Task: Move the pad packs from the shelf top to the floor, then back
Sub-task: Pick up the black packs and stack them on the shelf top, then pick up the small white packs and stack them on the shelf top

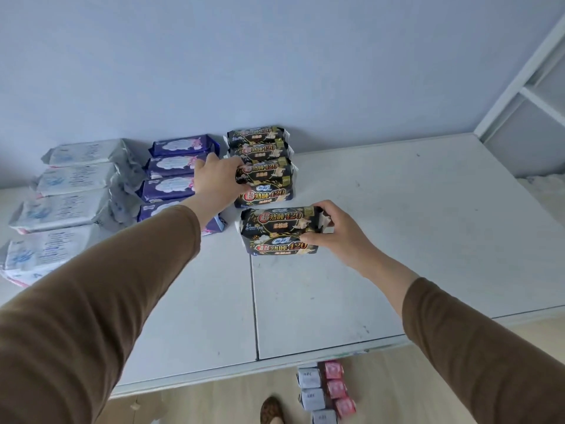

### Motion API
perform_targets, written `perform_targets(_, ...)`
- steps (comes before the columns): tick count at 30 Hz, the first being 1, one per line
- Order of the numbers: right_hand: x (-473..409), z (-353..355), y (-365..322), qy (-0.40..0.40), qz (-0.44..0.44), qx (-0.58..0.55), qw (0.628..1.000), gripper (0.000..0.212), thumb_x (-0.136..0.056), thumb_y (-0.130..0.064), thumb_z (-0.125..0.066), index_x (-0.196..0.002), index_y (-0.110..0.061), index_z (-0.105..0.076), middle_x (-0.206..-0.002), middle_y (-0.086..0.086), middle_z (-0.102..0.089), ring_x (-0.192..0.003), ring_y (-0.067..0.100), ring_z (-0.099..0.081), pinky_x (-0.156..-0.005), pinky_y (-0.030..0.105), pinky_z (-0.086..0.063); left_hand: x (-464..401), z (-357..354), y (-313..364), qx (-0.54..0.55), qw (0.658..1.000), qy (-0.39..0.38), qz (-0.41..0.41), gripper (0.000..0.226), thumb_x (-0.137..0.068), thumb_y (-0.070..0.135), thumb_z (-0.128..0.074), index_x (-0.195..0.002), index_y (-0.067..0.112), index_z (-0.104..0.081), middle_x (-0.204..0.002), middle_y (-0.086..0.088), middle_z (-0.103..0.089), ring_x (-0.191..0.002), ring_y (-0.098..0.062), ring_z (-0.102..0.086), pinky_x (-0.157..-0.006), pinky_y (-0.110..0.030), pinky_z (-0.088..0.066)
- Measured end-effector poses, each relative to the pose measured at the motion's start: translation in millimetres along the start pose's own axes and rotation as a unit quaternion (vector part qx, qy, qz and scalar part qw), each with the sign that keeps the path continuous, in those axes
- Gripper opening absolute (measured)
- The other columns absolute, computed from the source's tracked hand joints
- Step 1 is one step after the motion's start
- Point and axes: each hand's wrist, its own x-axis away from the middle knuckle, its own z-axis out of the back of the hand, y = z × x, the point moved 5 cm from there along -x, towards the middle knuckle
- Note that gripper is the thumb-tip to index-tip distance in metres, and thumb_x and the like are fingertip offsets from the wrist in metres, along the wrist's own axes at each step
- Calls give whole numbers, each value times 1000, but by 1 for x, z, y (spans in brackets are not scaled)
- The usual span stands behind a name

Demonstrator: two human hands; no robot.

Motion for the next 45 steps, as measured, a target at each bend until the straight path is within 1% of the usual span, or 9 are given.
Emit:
perform_targets(5,-21,-10,-8,-11,16,20,1000,45,-79,-14,-82,-116,-18,-57,-109,-7,-67,-82,-5,-64,-64,7,-47,11,11,-4,9,1000,-20,-21,78,-73,60,-73,-138,29,-44,-131,-5,-52,-126,-32,-43,-106,-51,-33)
perform_targets(9,-43,-20,-11,-4,19,34,999,46,-80,-13,-80,-118,-19,-56,-116,-3,-66,-99,22,-68,-75,28,-55,30,35,-18,65,998,13,-15,61,-81,41,-72,-135,28,-48,-128,-5,-52,-122,-30,-43,-102,-48,-35)
perform_targets(11,-55,-24,-10,3,18,40,999,48,-81,-12,-80,-121,-18,-55,-119,-1,-66,-104,24,-67,-78,26,-56,45,44,-23,80,996,36,-15,50,-84,39,-68,-130,27,-53,-124,-3,-54,-118,-29,-45,-98,-46,-37)
perform_targets(14,-71,-27,-9,21,8,63,998,53,-81,-14,-80,-126,-15,-52,-126,1,-63,-111,24,-64,-88,37,-54,70,50,-27,96,993,66,-16,37,-89,38,-62,-124,27,-57,-117,-2,-56,-114,-29,-46,-95,-45,-38)
perform_targets(18,-79,-27,-9,71,10,72,995,60,-80,-15,-80,-129,-14,-46,-129,1,-57,-112,19,-57,-85,30,-41,100,42,-25,93,995,45,-7,37,-88,36,-64,-124,29,-57,-118,1,-56,-113,-26,-46,-94,-43,-37)
perform_targets(23,-63,-19,-7,103,11,73,992,79,-75,-18,-84,-139,-12,-38,-135,6,-47,-121,25,-52,-99,39,-45,133,29,-11,113,993,33,15,38,-89,36,-62,-125,26,-56,-118,1,-56,-113,-26,-46,-94,-41,-38)
perform_targets(31,51,16,3,86,90,155,980,53,-85,-22,-73,-133,-12,-51,-133,7,-52,-122,28,-50,-101,39,-42,219,16,52,150,987,20,51,40,-89,33,-65,-126,23,-56,-126,-1,-55,-120,-25,-47,-99,-42,-41)
perform_targets(39,212,38,45,73,182,143,970,32,-89,-22,-65,-120,-25,-55,-117,-15,-54,-107,7,-47,-87,8,-34,354,-14,136,205,974,97,20,31,-85,25,-67,-115,23,-60,-105,4,-58,-100,-21,-52,-78,-35,-45)
perform_targets(45,297,18,126,62,152,152,975,20,-91,-21,-66,-110,-18,-60,-107,-6,-59,-96,12,-51,-83,22,-42,446,-90,154,232,972,21,4,28,-87,24,-67,-113,23,-59,-104,4,-59,-97,-22,-55,-82,-38,-46)
